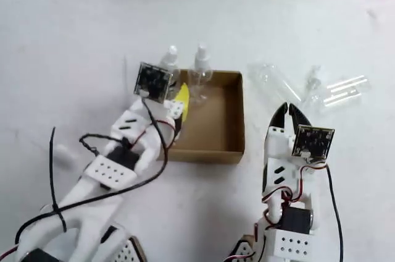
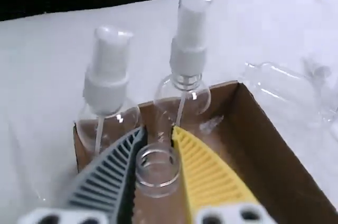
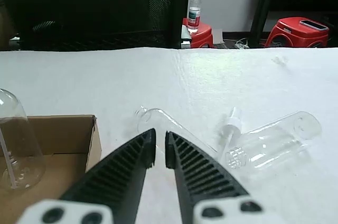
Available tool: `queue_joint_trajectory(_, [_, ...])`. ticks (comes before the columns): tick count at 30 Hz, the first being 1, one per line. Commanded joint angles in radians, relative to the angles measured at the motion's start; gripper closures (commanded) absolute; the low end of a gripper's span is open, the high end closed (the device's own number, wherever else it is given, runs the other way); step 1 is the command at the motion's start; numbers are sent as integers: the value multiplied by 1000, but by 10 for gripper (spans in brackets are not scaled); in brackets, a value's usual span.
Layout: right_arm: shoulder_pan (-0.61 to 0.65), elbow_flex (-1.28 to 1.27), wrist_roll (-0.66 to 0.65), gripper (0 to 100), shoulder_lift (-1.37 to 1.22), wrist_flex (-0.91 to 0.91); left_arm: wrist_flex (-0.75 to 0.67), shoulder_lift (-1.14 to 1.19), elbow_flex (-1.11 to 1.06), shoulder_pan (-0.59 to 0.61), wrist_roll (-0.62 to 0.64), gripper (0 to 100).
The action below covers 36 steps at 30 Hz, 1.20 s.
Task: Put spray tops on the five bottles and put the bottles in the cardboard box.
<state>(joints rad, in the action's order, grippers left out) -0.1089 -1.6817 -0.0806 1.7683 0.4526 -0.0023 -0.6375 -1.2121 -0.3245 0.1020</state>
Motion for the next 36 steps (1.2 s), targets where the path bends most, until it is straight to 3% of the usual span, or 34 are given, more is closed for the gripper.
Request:
queue_joint_trajectory(1, [-4, -11, -52, 977, 1, -2, -31, -102, -11, -24, -38, 980])
queue_joint_trajectory(13, [25, -11, -68, 977, 1, 1, -31, -127, -86, -12, -34, 979])
queue_joint_trajectory(16, [25, -11, -68, 977, 1, 1, -14, -128, -87, -21, -23, 928])
queue_joint_trajectory(20, [25, -11, -68, 977, 1, 1, 144, -128, -49, -12, 118, 873])
queue_joint_trajectory(26, [25, -11, -68, 977, 1, 1, 397, -128, 84, -13, 138, 867])
queue_joint_trajectory(36, [25, -11, -68, 977, 1, 1, 463, -140, 106, -12, 138, 867])
